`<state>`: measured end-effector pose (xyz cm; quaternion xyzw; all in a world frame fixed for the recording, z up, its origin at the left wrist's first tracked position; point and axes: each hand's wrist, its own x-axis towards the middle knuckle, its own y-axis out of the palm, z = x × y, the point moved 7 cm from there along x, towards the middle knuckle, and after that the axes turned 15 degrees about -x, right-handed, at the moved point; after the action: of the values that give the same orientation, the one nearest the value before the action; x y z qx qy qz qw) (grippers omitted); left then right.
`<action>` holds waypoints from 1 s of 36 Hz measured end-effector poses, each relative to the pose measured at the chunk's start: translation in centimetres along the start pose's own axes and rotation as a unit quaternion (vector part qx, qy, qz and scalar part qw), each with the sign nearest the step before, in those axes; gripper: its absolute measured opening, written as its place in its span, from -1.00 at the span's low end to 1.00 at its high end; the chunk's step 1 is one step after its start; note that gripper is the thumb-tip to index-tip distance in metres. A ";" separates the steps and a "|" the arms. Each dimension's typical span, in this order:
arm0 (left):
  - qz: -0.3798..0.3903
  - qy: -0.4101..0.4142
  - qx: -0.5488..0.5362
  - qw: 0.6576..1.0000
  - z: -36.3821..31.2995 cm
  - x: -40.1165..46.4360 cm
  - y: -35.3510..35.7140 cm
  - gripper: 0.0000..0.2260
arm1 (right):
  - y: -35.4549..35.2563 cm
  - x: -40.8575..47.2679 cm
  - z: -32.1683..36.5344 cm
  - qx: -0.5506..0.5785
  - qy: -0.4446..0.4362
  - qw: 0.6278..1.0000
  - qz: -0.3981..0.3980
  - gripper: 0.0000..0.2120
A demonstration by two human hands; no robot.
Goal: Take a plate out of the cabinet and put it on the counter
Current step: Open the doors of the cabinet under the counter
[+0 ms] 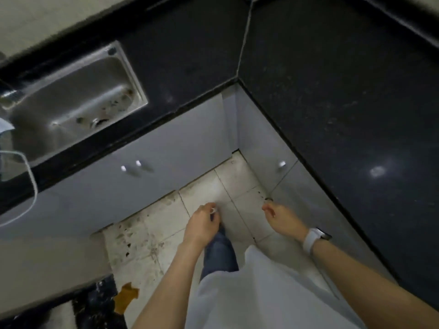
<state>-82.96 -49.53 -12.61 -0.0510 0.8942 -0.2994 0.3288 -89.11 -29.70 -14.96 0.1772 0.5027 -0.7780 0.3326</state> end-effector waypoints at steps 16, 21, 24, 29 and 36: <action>0.303 0.199 0.156 0.919 -11.6 22.5 5.3 -0.66 | 0.9 6.5 -4.2 0.369 0.435 0.796 -0.204 -0.65; 0.358 0.207 0.155 0.897 -12.7 24.0 11.4 -0.61 | 2.5 7.9 -7.1 0.518 0.474 0.645 -0.301 -0.49; 0.420 0.189 0.129 0.878 -12.4 23.7 15.2 -0.54 | 2.7 9.3 -8.6 0.577 0.439 0.589 -0.357 -0.41; 0.471 0.118 0.052 0.873 -9.7 22.9 19.2 -0.49 | 3.4 10.3 -9.7 0.573 0.390 0.604 -0.394 -0.38; 0.444 0.130 0.026 0.886 -10.0 23.1 19.3 -0.51 | 5.0 9.4 -9.3 0.534 0.397 0.638 -0.388 -0.49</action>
<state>-105.06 -35.39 -30.46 0.3994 0.8500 -0.1497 0.3091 -92.93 -25.87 -28.09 0.4045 0.1059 -0.8236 -0.3832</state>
